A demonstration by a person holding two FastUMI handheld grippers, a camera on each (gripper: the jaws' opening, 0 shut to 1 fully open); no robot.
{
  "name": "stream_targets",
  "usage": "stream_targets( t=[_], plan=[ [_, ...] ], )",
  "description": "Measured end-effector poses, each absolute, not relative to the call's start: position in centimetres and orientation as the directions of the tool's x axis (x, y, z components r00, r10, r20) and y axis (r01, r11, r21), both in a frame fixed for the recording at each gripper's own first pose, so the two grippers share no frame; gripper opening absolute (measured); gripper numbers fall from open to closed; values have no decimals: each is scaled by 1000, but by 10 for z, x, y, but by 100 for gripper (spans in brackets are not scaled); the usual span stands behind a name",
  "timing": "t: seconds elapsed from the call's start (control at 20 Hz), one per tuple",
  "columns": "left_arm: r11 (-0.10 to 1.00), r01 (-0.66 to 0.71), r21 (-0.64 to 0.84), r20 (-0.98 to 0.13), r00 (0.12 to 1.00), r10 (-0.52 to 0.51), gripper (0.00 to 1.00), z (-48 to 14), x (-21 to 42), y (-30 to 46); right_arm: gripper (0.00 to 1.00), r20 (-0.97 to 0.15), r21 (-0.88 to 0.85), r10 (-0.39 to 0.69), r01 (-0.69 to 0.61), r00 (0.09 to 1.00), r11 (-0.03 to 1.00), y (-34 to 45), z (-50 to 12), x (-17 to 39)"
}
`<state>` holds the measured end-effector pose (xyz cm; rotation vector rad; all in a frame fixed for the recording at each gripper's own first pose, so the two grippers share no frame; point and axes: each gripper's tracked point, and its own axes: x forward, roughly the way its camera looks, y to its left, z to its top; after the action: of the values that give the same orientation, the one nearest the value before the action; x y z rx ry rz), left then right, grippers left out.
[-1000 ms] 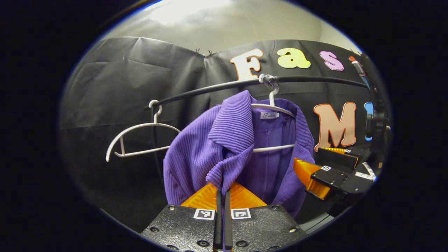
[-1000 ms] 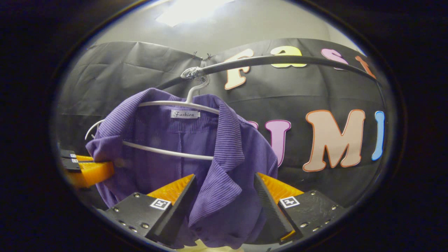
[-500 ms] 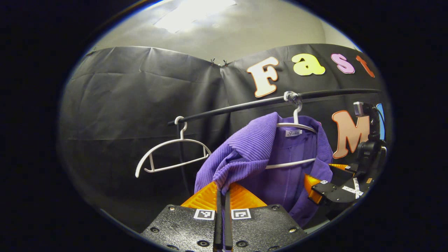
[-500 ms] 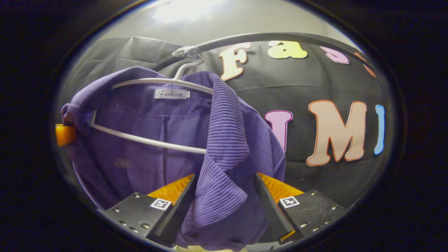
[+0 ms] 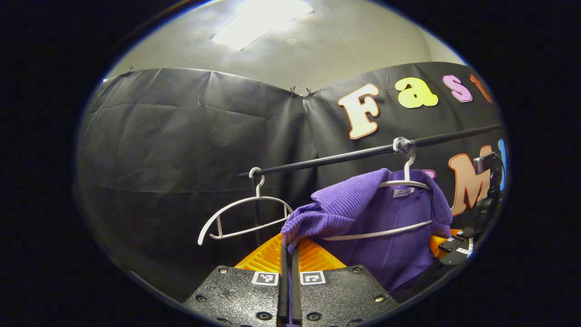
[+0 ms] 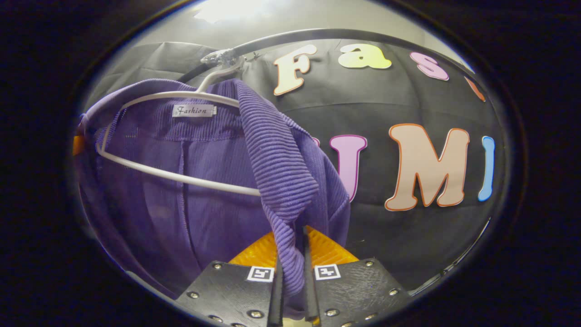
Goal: Grasp the clothes on the hanger with both hands and then place them into the laundry hamper below.
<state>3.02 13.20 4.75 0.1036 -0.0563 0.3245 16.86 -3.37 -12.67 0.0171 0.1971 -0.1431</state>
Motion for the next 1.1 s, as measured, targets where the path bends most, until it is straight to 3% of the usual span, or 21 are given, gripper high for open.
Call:
stream_targets(
  t=[0.45, 0.75, 0.8, 1.1],
  plan=[
    [926, -369, 76, 124, 925, 358, 0, 71, 43, 162, 18, -95, -95, -273, 265, 957, 960, -100, -96, 175],
    [930, -351, 113, 127, 933, 337, 0, 70, 61, 172, 18, -18, -119, -314, 310, 949, 943, -128, -72, 185],
    [932, -345, 116, 123, 936, 331, 5, 68, 65, 172, 18, -6, -116, -322, 319, 947, 941, -132, -67, 185],
    [952, -284, 117, 86, 958, 275, 3, 52, 84, 173, 18, 53, -99, -372, 375, 927, 922, -155, -47, 193]
  ],
)
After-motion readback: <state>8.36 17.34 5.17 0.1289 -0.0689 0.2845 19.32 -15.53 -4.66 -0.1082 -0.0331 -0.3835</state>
